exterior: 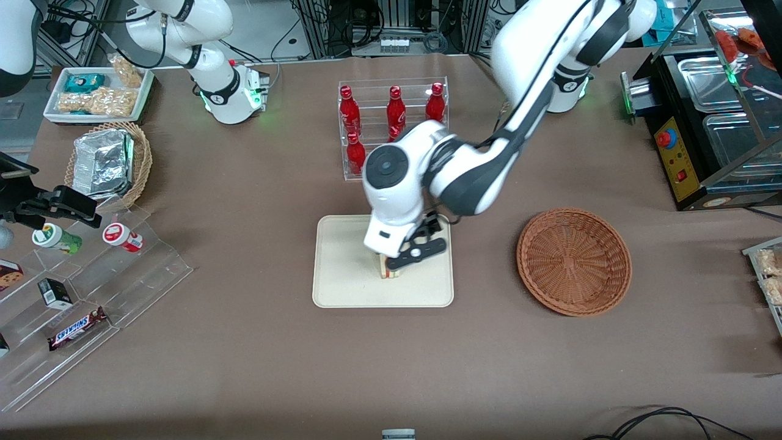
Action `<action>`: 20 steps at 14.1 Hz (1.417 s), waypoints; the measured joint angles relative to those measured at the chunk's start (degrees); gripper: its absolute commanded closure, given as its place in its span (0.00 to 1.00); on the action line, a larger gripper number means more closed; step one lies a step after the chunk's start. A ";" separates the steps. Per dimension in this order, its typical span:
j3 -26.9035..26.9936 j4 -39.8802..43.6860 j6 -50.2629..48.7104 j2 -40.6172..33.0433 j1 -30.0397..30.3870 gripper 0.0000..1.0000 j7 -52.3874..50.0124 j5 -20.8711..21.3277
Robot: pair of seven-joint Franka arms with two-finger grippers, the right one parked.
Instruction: Place sandwich from basket to tray
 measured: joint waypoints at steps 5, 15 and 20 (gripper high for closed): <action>0.32 -12.36 -13.66 -16.09 10.25 0.00 18.15 -5.51; 0.84 -29.86 -17.44 -34.81 38.93 0.00 51.38 -6.42; 0.82 -24.49 -25.68 -37.88 43.94 0.00 63.87 -6.51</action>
